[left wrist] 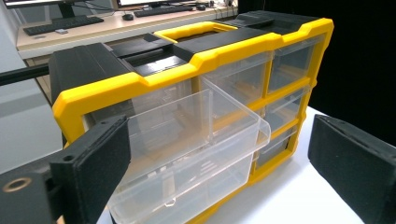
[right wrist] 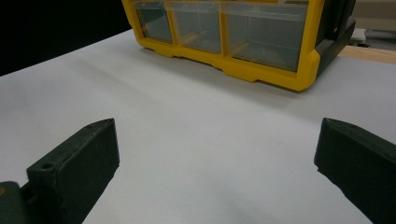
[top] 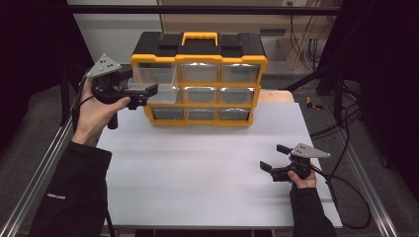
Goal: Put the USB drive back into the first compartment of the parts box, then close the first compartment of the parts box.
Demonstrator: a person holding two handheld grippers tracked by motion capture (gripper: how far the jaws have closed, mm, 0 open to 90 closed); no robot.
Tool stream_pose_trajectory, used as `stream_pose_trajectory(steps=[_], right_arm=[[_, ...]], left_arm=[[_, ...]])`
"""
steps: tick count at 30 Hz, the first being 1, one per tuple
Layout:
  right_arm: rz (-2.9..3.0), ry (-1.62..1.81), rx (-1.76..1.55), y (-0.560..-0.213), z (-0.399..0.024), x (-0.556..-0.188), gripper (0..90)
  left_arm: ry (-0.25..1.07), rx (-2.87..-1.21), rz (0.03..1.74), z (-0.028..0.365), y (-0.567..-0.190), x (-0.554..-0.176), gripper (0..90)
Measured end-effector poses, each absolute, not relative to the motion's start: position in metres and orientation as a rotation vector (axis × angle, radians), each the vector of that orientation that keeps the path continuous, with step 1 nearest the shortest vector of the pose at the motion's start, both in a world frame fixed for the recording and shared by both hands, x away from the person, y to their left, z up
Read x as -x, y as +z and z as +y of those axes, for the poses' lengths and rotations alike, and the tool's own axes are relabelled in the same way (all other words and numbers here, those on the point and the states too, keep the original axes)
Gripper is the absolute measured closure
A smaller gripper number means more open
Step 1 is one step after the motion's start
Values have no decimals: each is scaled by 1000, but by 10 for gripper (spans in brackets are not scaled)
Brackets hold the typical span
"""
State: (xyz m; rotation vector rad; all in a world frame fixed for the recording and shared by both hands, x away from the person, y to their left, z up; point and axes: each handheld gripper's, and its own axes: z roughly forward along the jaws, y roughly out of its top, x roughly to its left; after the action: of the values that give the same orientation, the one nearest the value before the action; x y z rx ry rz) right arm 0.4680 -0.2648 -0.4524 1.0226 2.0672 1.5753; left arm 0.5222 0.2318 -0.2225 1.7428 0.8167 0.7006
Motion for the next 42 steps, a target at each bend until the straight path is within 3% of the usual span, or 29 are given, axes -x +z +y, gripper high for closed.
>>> stream_pose_trajectory(steps=[42], right_arm=[[2070,1572,-1031,-453,-265,-468,6]], left_arm=[[688,-1771,751,239,-266,-496,5]])
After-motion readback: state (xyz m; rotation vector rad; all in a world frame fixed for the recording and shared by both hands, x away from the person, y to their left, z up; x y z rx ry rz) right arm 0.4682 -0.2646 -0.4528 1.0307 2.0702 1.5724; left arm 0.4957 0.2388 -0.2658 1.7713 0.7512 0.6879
